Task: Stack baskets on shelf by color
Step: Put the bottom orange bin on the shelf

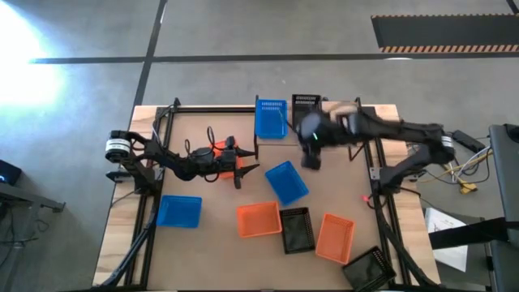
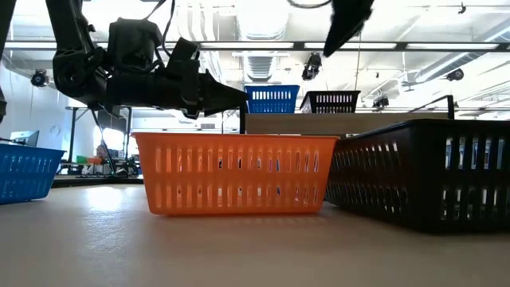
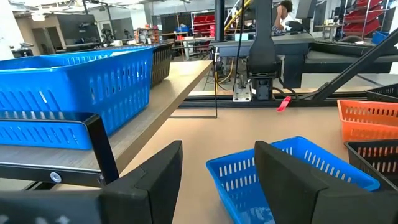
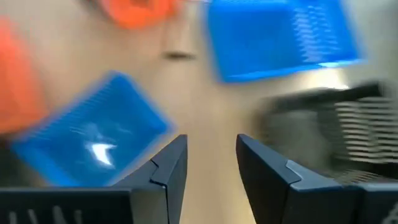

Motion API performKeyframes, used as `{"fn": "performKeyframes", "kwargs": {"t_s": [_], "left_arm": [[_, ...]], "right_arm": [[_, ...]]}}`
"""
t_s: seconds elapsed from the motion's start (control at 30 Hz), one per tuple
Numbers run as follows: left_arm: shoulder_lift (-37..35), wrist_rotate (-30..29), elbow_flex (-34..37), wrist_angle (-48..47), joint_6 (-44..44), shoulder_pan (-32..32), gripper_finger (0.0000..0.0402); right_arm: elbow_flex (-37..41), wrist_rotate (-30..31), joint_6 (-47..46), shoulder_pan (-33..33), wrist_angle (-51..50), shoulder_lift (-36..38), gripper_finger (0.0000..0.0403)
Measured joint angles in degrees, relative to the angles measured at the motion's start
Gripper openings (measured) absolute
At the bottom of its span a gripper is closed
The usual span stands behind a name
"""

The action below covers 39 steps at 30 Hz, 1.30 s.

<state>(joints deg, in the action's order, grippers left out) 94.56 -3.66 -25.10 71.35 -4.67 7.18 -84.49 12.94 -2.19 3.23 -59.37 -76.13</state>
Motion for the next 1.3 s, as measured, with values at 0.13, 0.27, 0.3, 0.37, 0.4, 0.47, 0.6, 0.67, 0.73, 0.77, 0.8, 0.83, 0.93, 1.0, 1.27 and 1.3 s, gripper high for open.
{"fn": "performKeyframes", "kwargs": {"t_s": [0.13, 0.27, 0.3, 0.37, 0.4, 0.47, 0.6, 0.67, 0.73, 0.77, 0.8, 0.83, 0.93, 1.0, 1.27, 1.3], "left_arm": [[0.0, 0.0, 0.0, 0.04, -0.03, 0.0, 0.0185], [0.0, 0.0, 0.11, 0.04, -0.17, 0.0, 0.0185], [0.0, 0.0, 0.13, 0.04, -0.17, 0.0, 0.0185], [0.0, 0.0, 0.13, 0.02, -0.18, 0.0, 0.0185], [0.0, 0.0, 0.07, 0.02, -0.18, 0.0, 0.0185], [0.0, 0.0, -0.1, 0.04, -0.2, 0.0, 0.0185], [0.0, 0.0, -0.39, 0.11, -0.2, 0.0, 0.0185], [0.0, 0.0, -0.48, 0.09, -0.2, 0.0, 0.0185], [0.0, 0.0, -0.52, 0.11, -0.2, 0.0, 0.0185], [0.0, 0.0, -0.58, 0.11, -0.2, 0.0, 0.0185], [0.0, -0.01, -0.62, 0.11, -0.2, 0.0, 0.0185], [0.0, -0.02, -0.68, 0.13, -0.2, 0.0, 0.0185], [0.0, -0.02, -0.76, 0.11, -0.22, 0.04, 0.0185], [0.0, 0.0, -0.76, 0.11, -0.22, 0.02, 0.0185], [0.0, -0.04, -0.76, 0.13, -3.24, 0.21, 0.0185], [0.0, -0.08, -0.8, 0.13, -3.53, 0.22, 0.0185]], "right_arm": [[15.94, 1.3, -8.84, -13.55, 17.47, 6.0, 0.0117], [30.19, 9.41, -15.24, -23.96, 36.91, 7.88, 0.0107], [32.69, 11.38, -16.69, -25.55, 40.05, 7.83, 0.0105], [36.14, 12.7, -19.74, -27.6, 42.99, 7.77, 0.0103], [37.37, 12.73, -21.36, -28.02, 43.15, 7.77, 0.0102], [39.11, 12.37, -24.55, -28.17, 42.89, 7.86, 0.0103], [39.6, 7.1, -26.7, -28.1, 38.88, 8.1, 0.0116], [38.48, 3.37, -29.07, -28.14, 34.22, 8.1, 0.0126], [36.21, -0.76, -33.07, -28.12, 26.55, 8.1, 0.0134], [34.89, -2.86, -35.98, -28.15, 22.39, 8.08, 0.0136], [33.56, -4.66, -39.52, -28.34, 18.44, 7.94, 0.0137], [32.44, -6.33, -43.25, -28.78, 15.13, 7.88, 0.0137], [31.48, -9.87, -54.65, -32.43, 14.04, 7.76, 0.0135], [32.16, -9.95, -62.19, -36.71, 19.04, 7.25, 0.0131], [25.38, -18.79, -75.82, -43.31, 30.82, -6.18, 0.0125], [22.74, -19.0, -75.61, -43.34, 28.05, -7.98, 0.0125]]}}
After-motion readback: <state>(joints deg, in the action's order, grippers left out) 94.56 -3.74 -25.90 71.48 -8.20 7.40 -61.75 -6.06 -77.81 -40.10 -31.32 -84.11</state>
